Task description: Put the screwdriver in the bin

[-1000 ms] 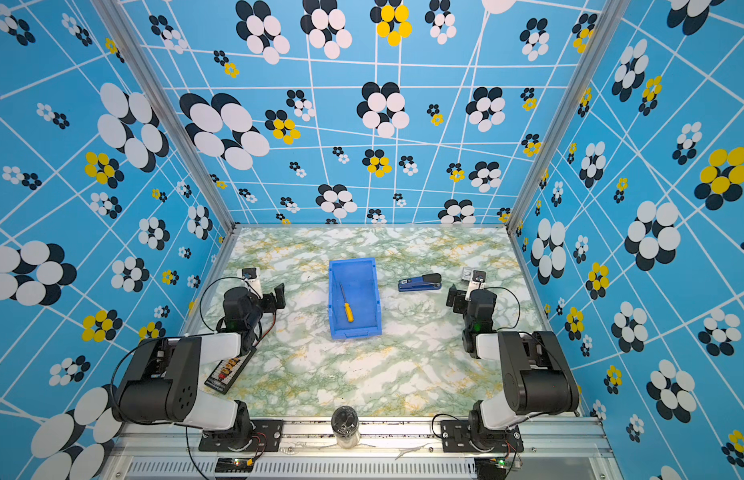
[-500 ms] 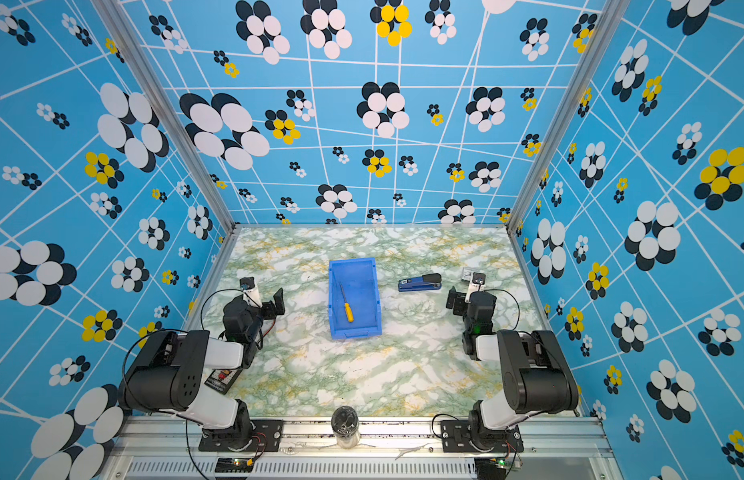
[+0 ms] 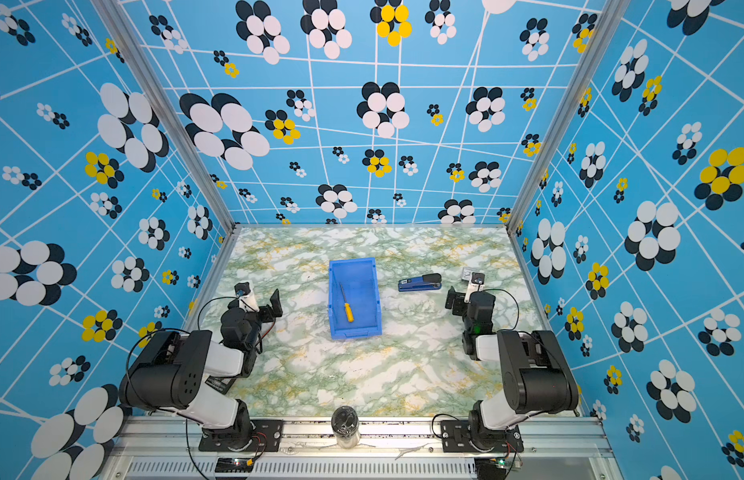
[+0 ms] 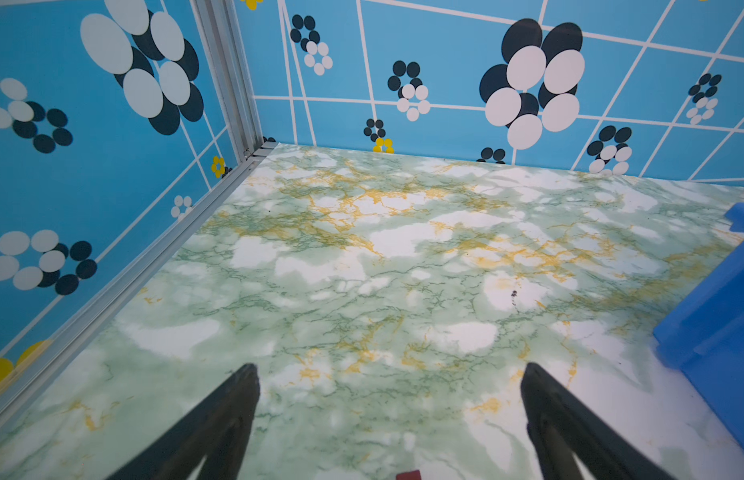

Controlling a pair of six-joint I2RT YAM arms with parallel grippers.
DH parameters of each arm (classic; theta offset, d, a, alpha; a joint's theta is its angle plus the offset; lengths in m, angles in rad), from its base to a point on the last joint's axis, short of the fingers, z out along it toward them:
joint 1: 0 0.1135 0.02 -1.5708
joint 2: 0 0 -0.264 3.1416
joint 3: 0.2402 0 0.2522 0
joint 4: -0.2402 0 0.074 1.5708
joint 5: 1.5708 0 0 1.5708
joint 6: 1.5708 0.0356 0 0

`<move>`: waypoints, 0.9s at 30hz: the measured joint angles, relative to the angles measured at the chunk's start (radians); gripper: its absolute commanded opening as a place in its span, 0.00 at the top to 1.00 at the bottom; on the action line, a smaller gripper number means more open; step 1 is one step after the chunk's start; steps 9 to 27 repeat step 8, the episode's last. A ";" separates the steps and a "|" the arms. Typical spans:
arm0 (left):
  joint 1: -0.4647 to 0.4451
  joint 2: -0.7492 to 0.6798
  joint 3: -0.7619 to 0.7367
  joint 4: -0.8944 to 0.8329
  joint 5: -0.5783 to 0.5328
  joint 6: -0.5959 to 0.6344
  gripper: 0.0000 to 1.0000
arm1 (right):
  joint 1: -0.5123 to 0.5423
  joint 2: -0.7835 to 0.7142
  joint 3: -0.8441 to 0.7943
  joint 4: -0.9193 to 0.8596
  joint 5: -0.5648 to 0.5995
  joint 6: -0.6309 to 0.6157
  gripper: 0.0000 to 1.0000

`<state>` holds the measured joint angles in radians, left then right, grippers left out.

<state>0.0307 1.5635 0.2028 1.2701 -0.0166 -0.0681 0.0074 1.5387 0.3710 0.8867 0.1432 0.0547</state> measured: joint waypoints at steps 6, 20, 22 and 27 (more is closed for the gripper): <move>0.000 0.000 -0.003 0.014 0.000 0.000 0.01 | 0.000 0.000 0.000 0.000 0.000 0.000 0.01; 0.000 0.000 -0.004 0.017 0.000 0.000 0.01 | 0.000 0.000 0.000 0.000 0.000 0.000 0.01; 0.000 0.000 -0.004 0.017 0.000 0.000 0.01 | 0.000 0.000 0.000 0.000 0.000 0.000 0.01; 0.000 0.000 -0.004 0.017 0.000 0.000 0.01 | 0.000 0.000 0.000 0.000 0.000 0.000 0.01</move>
